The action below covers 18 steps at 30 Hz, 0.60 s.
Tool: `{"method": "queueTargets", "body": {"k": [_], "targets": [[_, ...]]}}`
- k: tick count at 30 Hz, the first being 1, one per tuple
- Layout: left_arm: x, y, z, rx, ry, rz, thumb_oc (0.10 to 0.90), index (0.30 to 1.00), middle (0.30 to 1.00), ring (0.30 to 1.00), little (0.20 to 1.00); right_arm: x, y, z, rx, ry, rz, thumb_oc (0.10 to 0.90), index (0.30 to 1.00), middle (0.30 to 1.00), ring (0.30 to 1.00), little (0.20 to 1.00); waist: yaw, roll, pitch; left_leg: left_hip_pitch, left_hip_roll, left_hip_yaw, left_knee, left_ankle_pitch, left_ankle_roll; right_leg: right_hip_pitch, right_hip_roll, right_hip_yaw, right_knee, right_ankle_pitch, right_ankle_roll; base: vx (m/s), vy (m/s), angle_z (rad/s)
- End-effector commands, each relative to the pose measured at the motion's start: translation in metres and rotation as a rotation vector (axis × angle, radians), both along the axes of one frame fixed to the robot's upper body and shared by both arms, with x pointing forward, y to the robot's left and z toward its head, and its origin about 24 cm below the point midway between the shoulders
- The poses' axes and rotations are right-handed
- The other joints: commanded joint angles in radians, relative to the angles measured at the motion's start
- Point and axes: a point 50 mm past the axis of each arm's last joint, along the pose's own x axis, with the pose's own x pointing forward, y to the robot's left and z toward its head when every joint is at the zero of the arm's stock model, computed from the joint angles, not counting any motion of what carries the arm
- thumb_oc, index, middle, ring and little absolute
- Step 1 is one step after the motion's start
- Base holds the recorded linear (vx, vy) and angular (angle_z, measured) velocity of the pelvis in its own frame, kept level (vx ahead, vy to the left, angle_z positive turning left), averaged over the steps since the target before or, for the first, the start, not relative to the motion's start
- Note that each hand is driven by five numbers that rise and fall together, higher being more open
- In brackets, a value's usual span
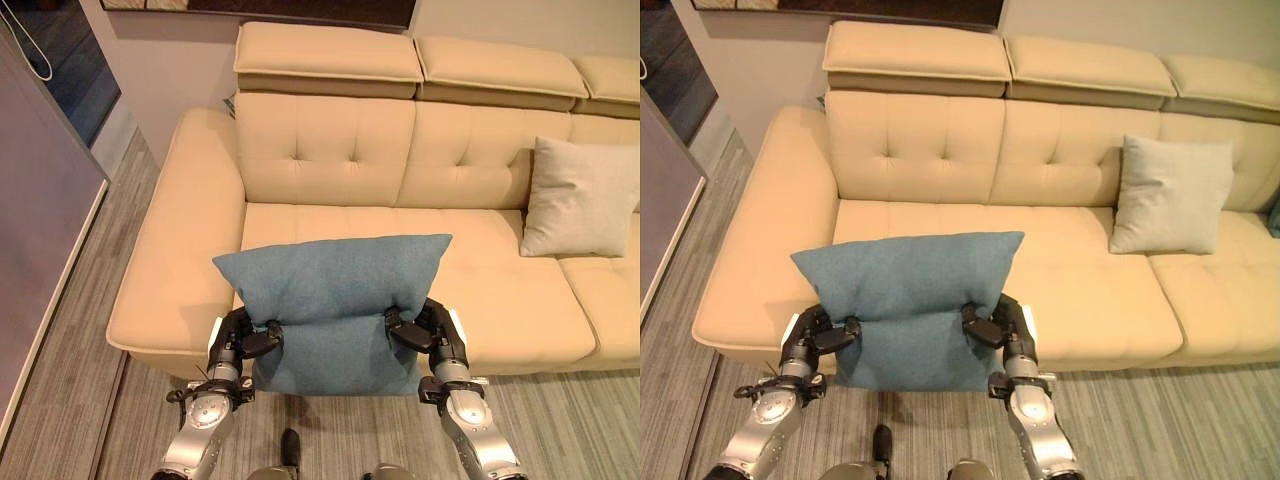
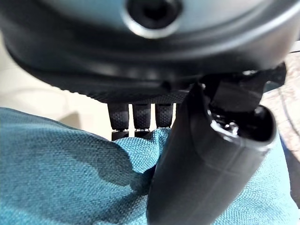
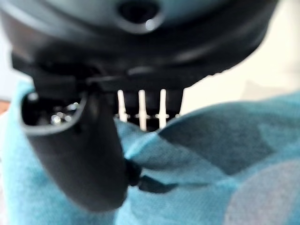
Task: Pick up all the scattered cushions and arrange them neatly on the sofa.
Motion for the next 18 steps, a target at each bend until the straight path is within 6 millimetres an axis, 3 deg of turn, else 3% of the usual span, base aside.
{"method": "queueTargets", "body": {"k": [1, 3, 5, 8, 9, 10, 11, 12, 13, 14, 18], "targets": [[0.019, -0.031, 0.051, -0.048, -0.297, -0.140, 0.400, 0.300, 0.300, 0.300, 0.300, 0.027, 0.016, 0.074, 0.030, -0.382, 0.099, 0.400, 0.300, 0.300, 0.300, 0.300, -0.005, 0.021, -0.061, 0.001, 0.041, -0.056, 0.077, -0.132, -0.068, 0.050, 0.052, -0.052, -0.245, 0.143, -0.004, 0.13, -0.034, -0.24], [0.022, -0.034, 0.053, -0.062, -0.303, -0.143, 0.400, 0.300, 0.300, 0.300, 0.300, 0.028, 0.014, 0.077, 0.020, -0.391, 0.094, 0.400, 0.300, 0.300, 0.300, 0.300, -0.033, 0.012, -0.048, 0.043, 0.022, -0.083, 0.063, -0.154, -0.075, -0.008, 0.078, -0.007, -0.443, 0.207, -0.002, 0.27, -0.097, 0.00], [0.023, -0.036, 0.055, -0.066, -0.315, -0.158, 0.400, 0.300, 0.300, 0.300, 0.300, 0.027, 0.012, 0.076, 0.015, -0.390, 0.088, 0.400, 0.300, 0.300, 0.300, 0.300, -0.042, 0.003, -0.049, 0.056, 0.008, -0.105, 0.062, -0.168, -0.084, 0.000, 0.089, 0.024, -0.512, 0.221, 0.005, 0.23, -0.108, 0.21], [0.022, -0.039, 0.054, -0.070, -0.313, -0.167, 0.400, 0.300, 0.300, 0.300, 0.300, 0.025, 0.009, 0.074, 0.007, -0.385, 0.083, 0.400, 0.300, 0.300, 0.300, 0.300, -0.045, -0.003, -0.055, 0.061, 0.003, -0.112, 0.080, -0.188, -0.097, 0.033, 0.089, 0.017, -0.523, 0.237, -0.010, 0.15, -0.114, 0.69], [0.022, -0.043, 0.053, -0.090, -0.315, -0.176, 0.400, 0.300, 0.300, 0.300, 0.300, 0.023, 0.003, 0.072, -0.010, -0.373, 0.064, 0.400, 0.300, 0.300, 0.300, 0.300, -0.051, -0.006, -0.060, 0.051, 0.014, -0.118, 0.122, -0.199, -0.124, 0.055, 0.093, 0.002, -0.525, 0.232, -0.024, 0.16, -0.197, 0.56], [0.022, -0.046, 0.053, -0.101, -0.313, -0.184, 0.400, 0.300, 0.300, 0.300, 0.300, 0.021, -0.001, 0.071, -0.018, -0.368, 0.055, 0.400, 0.300, 0.300, 0.300, 0.300, -0.056, -0.008, -0.061, 0.032, 0.025, -0.115, 0.169, -0.206, -0.139, 0.077, 0.091, -0.018, -0.531, 0.223, -0.034, 0.20, -0.305, 1.01], [0.023, -0.050, 0.054, -0.120, -0.314, -0.196, 0.400, 0.300, 0.300, 0.300, 0.300, 0.021, -0.006, 0.072, -0.019, -0.371, 0.037, 0.400, 0.300, 0.300, 0.300, 0.300, -0.066, -0.011, -0.051, -0.051, 0.051, -0.109, 0.317, -0.185, -0.173, 0.107, 0.087, -0.050, -0.538, 0.207, -0.053, 0.09, -0.180, 0.97], [0.023, -0.050, 0.054, -0.120, -0.314, -0.196, 0.400, 0.300, 0.300, 0.300, 0.300, 0.021, -0.006, 0.072, -0.019, -0.371, 0.037, 0.400, 0.300, 0.300, 0.300, 0.300, -0.066, -0.011, -0.051, -0.051, 0.051, -0.109, 0.317, -0.185, -0.173, 0.107, 0.087, -0.050, -0.538, 0.207, -0.053, 0.05, -0.175, 1.01], [0.026, -0.053, 0.055, -0.124, -0.316, -0.202, 0.400, 0.300, 0.300, 0.300, 0.300, 0.022, -0.010, 0.072, -0.014, -0.370, 0.023, 0.400, 0.300, 0.300, 0.300, 0.300, -0.068, -0.014, -0.040, -0.121, 0.069, -0.098, 0.428, -0.142, -0.192, 0.127, 0.091, -0.063, -0.543, 0.190, -0.075, 0.03, -0.096, 0.42], [0.026, -0.054, 0.055, -0.127, -0.316, -0.203, 0.400, 0.300, 0.300, 0.300, 0.300, 0.022, -0.010, 0.071, -0.013, -0.364, 0.024, 0.400, 0.300, 0.300, 0.300, 0.300, -0.068, -0.016, -0.037, -0.142, 0.078, -0.088, 0.455, -0.139, -0.192, 0.135, 0.094, -0.070, -0.547, 0.183, -0.083, 0.05, -0.112, 0.23], [0.027, -0.053, 0.056, -0.117, -0.314, -0.206, 0.400, 0.300, 0.300, 0.300, 0.300, 0.022, -0.013, 0.071, -0.023, -0.360, 0.016, 0.400, 0.300, 0.300, 0.300, 0.300, -0.063, -0.025, -0.043, -0.161, 0.104, -0.075, 0.362, -0.168, -0.176, 0.171, 0.099, -0.076, -0.566, 0.160, -0.081, 0.12, -0.010, 0.04]]}}
